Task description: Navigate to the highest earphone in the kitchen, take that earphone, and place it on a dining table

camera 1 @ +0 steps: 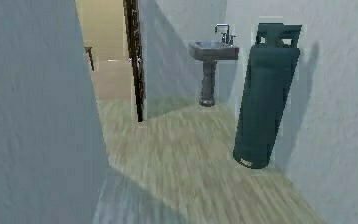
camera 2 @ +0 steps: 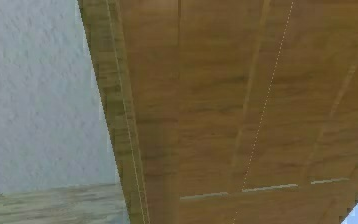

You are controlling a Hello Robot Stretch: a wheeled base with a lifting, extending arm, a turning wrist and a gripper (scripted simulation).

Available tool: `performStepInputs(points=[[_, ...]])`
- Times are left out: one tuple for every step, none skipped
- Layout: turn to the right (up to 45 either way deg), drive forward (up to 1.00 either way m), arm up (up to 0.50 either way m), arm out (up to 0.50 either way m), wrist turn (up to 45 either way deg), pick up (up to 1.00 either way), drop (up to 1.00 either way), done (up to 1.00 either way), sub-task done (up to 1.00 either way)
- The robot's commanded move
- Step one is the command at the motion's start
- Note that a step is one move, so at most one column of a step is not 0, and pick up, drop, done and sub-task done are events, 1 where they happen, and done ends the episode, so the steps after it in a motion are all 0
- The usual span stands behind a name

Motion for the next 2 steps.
performStepInputs(points=[[0.0, 0.15, 0.00, 0.00, 0.0, 0.00, 0.00, 0.00, 0.00], [-12.0, 0.00, 0.00, 0.00, 0.0, 0.00, 0.00, 0.00, 0.00]])
